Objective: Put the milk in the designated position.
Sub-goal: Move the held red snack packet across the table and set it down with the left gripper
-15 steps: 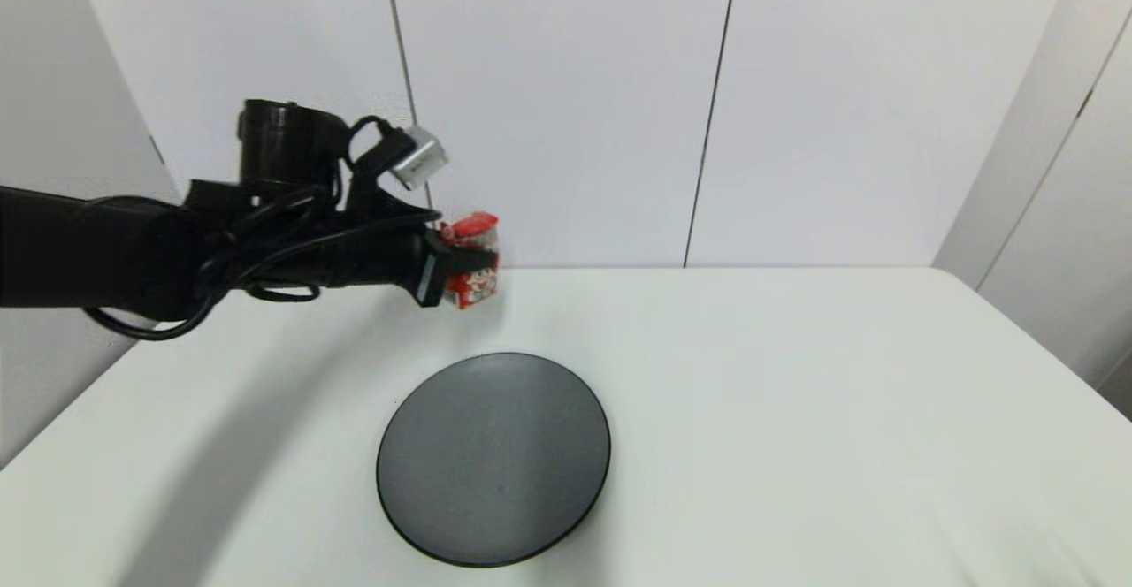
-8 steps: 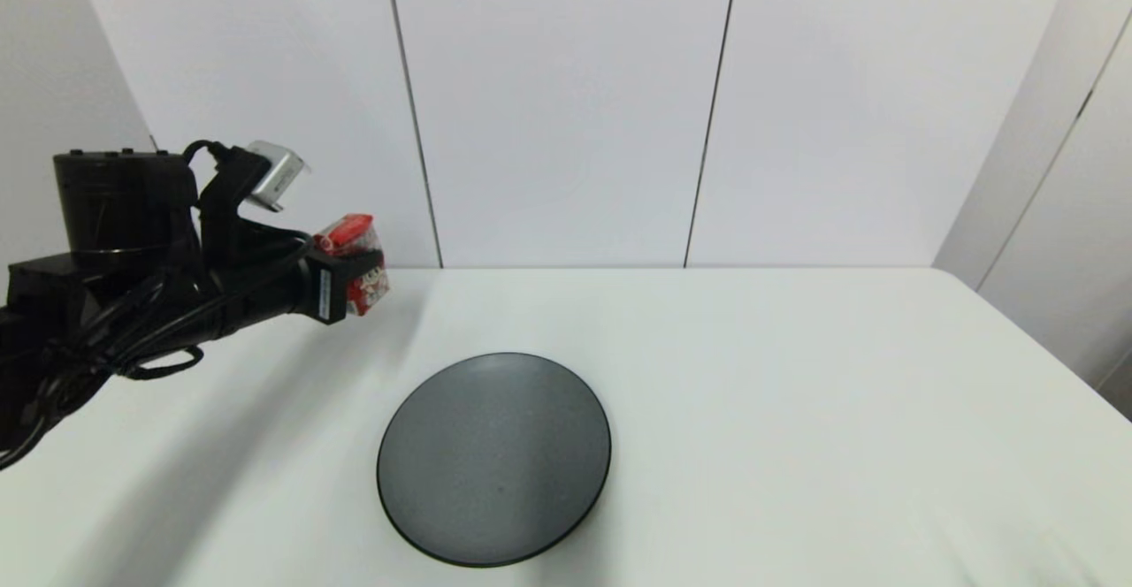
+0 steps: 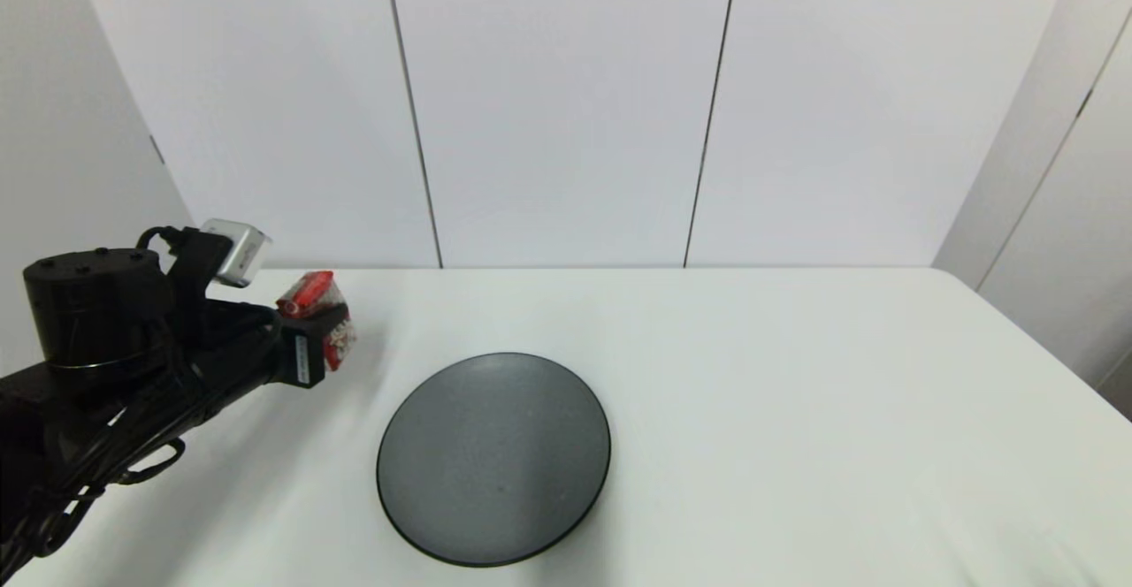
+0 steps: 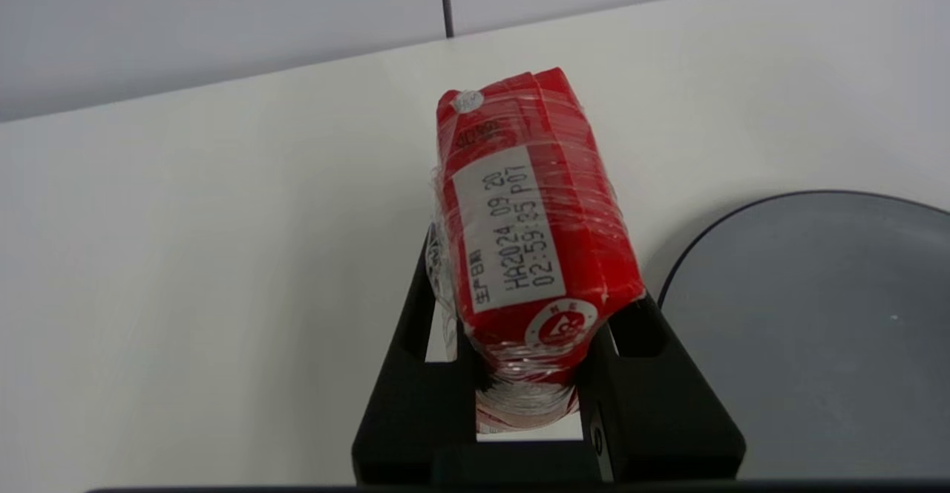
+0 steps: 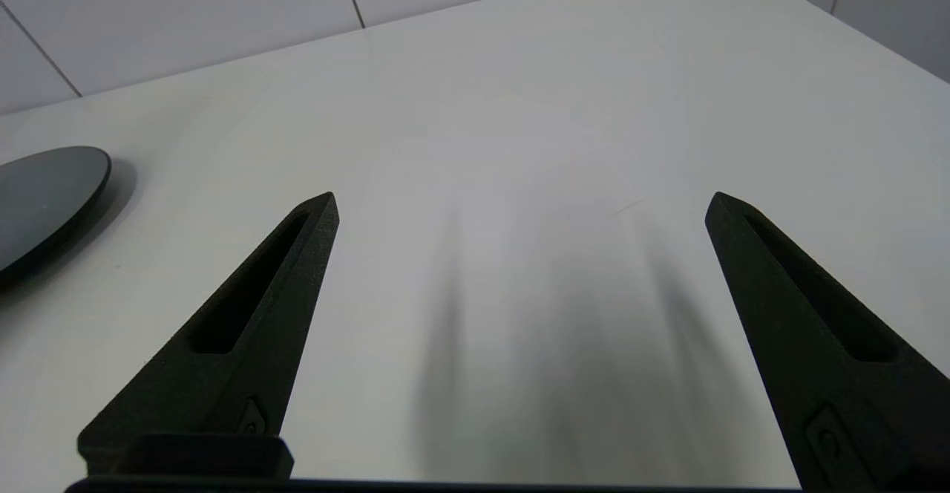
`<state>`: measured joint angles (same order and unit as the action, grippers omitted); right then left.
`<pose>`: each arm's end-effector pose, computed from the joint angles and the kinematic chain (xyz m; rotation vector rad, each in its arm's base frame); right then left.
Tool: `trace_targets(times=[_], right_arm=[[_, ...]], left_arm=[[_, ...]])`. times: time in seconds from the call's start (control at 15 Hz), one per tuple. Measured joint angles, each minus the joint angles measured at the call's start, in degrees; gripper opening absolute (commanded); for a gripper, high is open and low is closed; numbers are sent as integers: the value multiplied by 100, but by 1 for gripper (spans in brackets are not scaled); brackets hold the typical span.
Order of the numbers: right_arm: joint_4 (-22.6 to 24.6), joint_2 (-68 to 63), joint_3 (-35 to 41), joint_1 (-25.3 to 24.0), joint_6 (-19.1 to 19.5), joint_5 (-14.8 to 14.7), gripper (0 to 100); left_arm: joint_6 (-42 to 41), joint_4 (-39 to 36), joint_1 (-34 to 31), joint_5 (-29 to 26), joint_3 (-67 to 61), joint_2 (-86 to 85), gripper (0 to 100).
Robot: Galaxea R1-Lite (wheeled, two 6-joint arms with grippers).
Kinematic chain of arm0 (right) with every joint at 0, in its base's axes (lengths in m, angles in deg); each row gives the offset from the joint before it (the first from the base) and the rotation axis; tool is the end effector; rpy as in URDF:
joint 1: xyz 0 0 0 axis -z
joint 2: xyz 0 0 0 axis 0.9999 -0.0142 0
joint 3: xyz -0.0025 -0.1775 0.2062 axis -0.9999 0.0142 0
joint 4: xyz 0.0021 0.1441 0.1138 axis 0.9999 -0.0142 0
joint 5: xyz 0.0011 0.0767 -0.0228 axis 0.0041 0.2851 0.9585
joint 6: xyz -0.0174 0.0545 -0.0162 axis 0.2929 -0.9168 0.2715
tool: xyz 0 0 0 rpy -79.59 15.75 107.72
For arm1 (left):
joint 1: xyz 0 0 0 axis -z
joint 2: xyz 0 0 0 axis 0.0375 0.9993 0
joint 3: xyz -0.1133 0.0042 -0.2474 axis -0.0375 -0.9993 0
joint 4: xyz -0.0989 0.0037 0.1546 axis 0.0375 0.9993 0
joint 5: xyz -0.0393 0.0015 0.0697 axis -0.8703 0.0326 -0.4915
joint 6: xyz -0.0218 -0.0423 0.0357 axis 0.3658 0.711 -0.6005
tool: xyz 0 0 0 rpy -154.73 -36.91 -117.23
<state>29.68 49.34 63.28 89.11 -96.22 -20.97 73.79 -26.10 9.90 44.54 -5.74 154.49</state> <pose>0.0346 -0.0033 0.0734 0.1990 0.0090 -0.0551 0.2696 -0.0596 0.1248 0.0842 0.2485 -0.2494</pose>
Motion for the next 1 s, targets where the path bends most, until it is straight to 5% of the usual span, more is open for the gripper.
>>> trace_targets(times=[0.73,0.8,1.0], right_arm=[[0,0,0,0,-2,-1,100],[0,0,0,0,-2,0,100],[0,0,0,0,0,0,100]], left_arm=[[28,-1170,40,-6,-1028,1014,0],[33,-1209,41,-4,-1140,992,100],[33,-1185,44,-2,-1303,920,100]])
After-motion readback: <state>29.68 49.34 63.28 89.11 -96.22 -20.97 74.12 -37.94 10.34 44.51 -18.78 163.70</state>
